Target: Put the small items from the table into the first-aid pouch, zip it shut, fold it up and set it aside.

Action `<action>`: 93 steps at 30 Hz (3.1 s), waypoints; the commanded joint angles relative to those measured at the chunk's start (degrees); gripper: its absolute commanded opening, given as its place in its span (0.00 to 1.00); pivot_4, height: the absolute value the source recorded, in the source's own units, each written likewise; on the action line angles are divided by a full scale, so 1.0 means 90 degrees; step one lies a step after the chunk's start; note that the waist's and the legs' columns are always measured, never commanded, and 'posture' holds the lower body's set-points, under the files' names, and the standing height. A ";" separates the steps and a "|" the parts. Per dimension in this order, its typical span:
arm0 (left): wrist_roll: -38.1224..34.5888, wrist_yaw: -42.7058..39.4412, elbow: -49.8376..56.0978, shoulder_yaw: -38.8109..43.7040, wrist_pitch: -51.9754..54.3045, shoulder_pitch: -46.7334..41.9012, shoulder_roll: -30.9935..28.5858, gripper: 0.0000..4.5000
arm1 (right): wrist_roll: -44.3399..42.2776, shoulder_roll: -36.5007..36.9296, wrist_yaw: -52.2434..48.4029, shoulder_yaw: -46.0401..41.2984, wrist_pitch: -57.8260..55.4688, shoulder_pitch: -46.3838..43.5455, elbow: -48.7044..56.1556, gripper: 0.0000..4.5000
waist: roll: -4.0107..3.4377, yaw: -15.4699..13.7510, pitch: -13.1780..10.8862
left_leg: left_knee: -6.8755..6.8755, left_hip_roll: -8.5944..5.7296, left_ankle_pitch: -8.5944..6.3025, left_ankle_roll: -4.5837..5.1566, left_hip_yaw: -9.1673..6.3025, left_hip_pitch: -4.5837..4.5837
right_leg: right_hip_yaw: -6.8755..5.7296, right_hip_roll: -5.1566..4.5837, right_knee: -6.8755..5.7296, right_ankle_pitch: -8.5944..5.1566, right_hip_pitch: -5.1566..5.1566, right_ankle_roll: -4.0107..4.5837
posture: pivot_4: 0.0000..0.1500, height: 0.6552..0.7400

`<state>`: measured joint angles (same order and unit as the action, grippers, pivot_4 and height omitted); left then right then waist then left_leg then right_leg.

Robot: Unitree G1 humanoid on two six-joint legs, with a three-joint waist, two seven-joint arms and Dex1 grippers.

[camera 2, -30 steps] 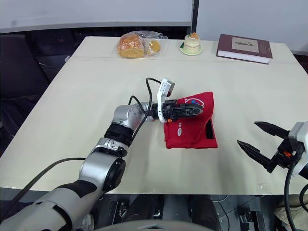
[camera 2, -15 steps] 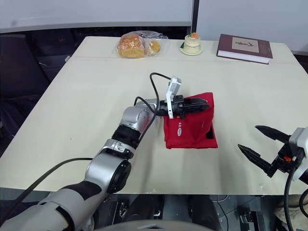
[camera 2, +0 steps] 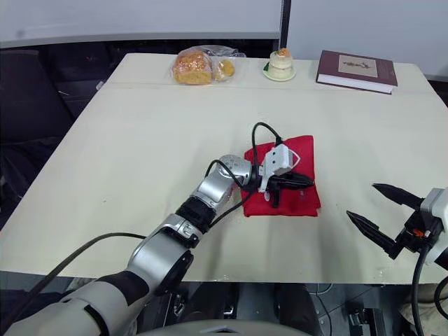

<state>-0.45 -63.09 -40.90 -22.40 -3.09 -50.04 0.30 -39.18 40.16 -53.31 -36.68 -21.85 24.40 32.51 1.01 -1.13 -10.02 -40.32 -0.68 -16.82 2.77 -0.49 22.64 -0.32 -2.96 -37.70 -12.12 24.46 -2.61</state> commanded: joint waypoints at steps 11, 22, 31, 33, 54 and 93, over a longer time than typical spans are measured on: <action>0.0643 -0.1139 -0.0432 -0.0786 -0.0665 0.0214 -0.0037 0.02 | 0.0005 -0.0029 -0.0016 -0.0097 0.0156 0.0058 0.0067 1.00 | -0.0018 0.0013 0.0017 | 0.0000 0.0002 -0.0006 0.0010 -0.0011 -0.0026 | -0.0013 -0.0001 0.0020 -0.0002 -0.0037 -0.0002 | 1.00 0.87; -0.0556 -0.2210 0.0418 -0.0086 0.0463 -0.0176 0.0057 0.02 | -0.0010 -0.0025 -0.0020 -0.0080 0.0151 0.0058 0.0064 1.00 | -0.0025 0.0039 0.0019 | 0.0001 0.0012 -0.0007 0.0010 -0.0010 -0.0026 | -0.0013 0.0008 0.0020 -0.0003 -0.0036 -0.0002 | 1.00 0.87; -0.0533 -0.0084 -0.1534 0.1195 0.0127 -0.1938 0.0281 0.02 | 0.0000 -0.0105 0.0097 0.0066 0.0144 -0.0011 0.0138 1.00 | -0.0022 0.0022 0.0012 | -0.0005 0.0003 -0.0010 0.0016 -0.0009 0.0009 | -0.0014 0.0006 0.0023 -0.0006 -0.0008 -0.0011 | 1.00 0.87; -0.0270 0.0237 -0.2054 0.1138 -0.0142 -0.2156 0.0271 0.02 | 0.0011 -0.0107 0.0100 0.0080 0.0157 -0.0023 0.0119 1.00 | -0.0021 0.0035 0.0011 | -0.0004 -0.0002 -0.0011 0.0017 -0.0009 0.0009 | -0.0013 0.0004 0.0024 -0.0006 -0.0008 -0.0012 | 1.00 0.87; 0.0649 0.1792 -0.3665 0.1352 0.0197 -0.1815 0.0594 0.02 | -0.0002 -0.0182 0.0320 0.0083 0.0190 0.0206 0.0382 1.00 | -0.0022 0.0034 0.0051 | 0.0002 -0.0001 -0.0012 0.0017 -0.0006 -0.0041 | -0.0009 0.0001 0.0023 -0.0015 -0.0050 -0.0045 | 1.00 0.87; -0.3729 -0.1564 0.6380 0.3572 0.4701 0.2545 -0.5629 1.00 | -0.0428 -0.0200 0.1858 0.3340 -0.3929 -0.3866 -0.1935 0.88 | -0.0043 0.0045 0.0014 | 0.0015 0.0014 -0.0014 0.0019 -0.0031 -0.0015 | -0.0017 -0.0018 0.0082 0.0002 -0.0051 -0.0016 | 1.00 0.87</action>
<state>-32.32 -77.80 14.23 7.73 38.74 -26.80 -49.43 -42.27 38.63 -35.91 -7.49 -56.23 -10.50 14.66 0.62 -0.73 -9.90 -40.18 -0.56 -16.95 2.95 -0.76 22.50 -0.48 -3.11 -36.95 -12.10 23.99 -2.75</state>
